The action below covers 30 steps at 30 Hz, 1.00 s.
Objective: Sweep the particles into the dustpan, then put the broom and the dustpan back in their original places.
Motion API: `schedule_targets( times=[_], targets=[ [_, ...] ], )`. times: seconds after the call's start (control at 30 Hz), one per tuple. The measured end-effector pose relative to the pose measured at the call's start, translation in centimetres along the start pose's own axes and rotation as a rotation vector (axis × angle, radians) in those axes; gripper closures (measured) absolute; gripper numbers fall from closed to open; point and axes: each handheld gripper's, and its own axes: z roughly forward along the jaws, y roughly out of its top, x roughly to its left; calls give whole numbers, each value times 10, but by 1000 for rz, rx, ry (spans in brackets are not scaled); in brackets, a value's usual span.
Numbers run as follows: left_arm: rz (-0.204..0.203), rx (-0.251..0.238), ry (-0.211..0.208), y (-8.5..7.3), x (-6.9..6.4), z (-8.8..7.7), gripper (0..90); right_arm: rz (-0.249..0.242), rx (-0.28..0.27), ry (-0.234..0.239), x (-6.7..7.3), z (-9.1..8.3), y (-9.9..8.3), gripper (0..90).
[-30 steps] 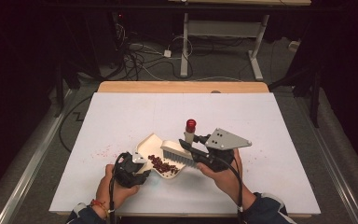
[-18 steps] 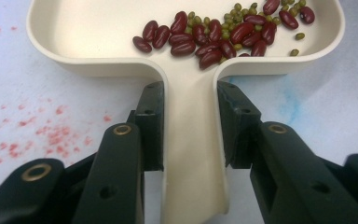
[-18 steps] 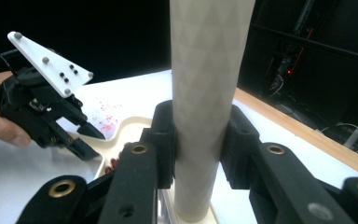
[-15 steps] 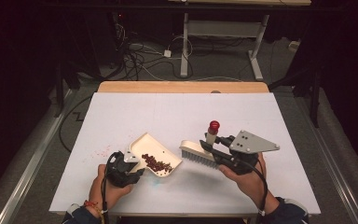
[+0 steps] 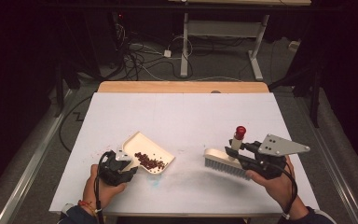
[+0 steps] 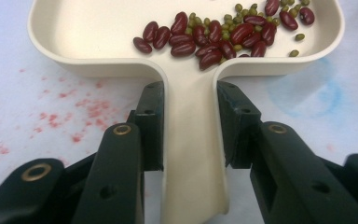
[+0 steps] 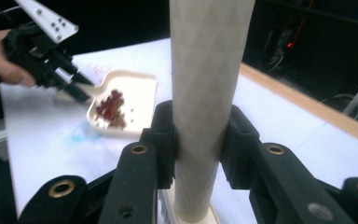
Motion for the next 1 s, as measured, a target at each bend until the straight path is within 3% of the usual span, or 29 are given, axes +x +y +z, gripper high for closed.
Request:
schedule_targets(
  times=[0.13, 0.23, 0.43, 0.53, 0.7, 0.77, 0.9, 1.0],
  targets=[
    [-18, -5, 34, -1, -2, 4, 638, 23, 25, 60, -15, -8, -12, 704],
    [-44, -9, 59, -1, -1, 6, 637, 47, 51, 55, -25, -13, -21, 704],
    [-107, -10, 67, -3, 5, 10, 637, 94, 56, 33, -40, -29, -29, 703],
    [-138, -9, 99, -4, 7, 9, 636, 110, 76, 52, -45, -31, -31, 703],
    [-237, -20, 132, -2, 19, 13, 637, 132, 99, 70, -58, -22, -30, 703],
    [-277, -32, 128, 0, 21, 16, 636, 145, 113, 69, -66, -16, -29, 694],
    [-289, -42, 154, 6, 18, 21, 619, 167, 161, 31, -88, 1, -24, 661],
    [-291, -47, 136, 7, 13, 23, 568, 197, 192, 12, -102, 14, -25, 636]
  ],
)
